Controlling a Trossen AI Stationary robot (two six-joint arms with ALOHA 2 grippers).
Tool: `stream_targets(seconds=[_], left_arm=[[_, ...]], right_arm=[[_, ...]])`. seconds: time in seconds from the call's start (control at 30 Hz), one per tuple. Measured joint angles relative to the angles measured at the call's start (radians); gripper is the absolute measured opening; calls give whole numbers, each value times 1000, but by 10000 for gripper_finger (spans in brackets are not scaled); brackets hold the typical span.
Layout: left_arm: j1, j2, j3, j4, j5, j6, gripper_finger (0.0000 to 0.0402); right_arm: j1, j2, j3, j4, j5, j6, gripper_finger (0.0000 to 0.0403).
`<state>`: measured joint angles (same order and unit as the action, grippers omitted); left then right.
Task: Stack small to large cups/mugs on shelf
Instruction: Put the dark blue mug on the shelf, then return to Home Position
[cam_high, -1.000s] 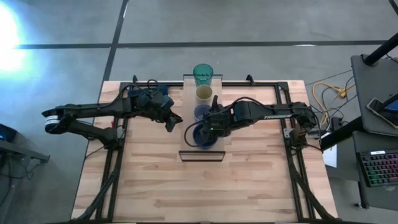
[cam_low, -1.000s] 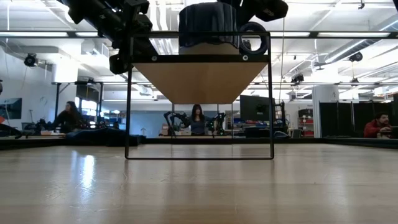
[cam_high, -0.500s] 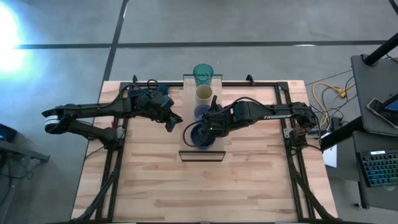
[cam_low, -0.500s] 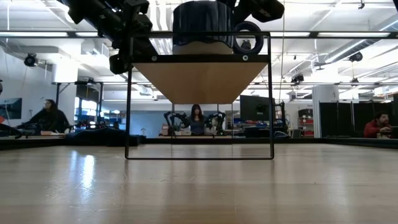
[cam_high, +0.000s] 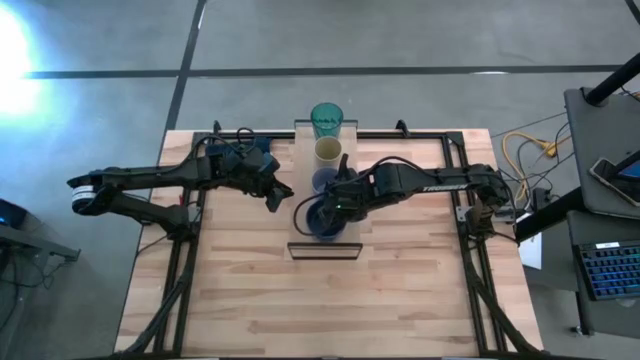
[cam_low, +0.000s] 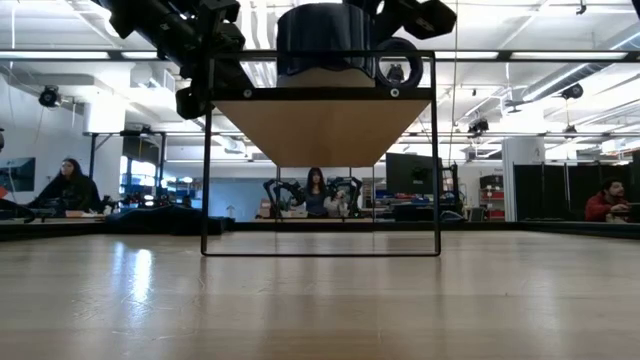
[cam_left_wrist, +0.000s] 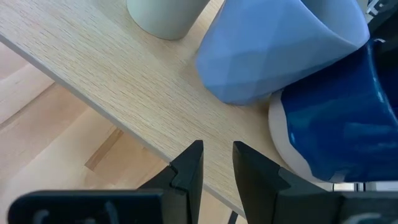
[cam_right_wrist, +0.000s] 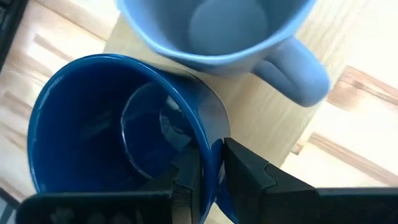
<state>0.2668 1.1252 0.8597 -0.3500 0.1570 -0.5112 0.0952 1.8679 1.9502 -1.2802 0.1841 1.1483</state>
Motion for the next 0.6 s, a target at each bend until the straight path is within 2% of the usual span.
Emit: stream_targets(seconds=[0.27, 0.6], left_arm=[[0, 0, 0, 0, 0, -1, 73], [0, 0, 0, 0, 0, -2, 73]], right_arm=[[1, 0, 9, 7, 3, -16, 64], [1, -3, 9, 3, 0, -16, 120]])
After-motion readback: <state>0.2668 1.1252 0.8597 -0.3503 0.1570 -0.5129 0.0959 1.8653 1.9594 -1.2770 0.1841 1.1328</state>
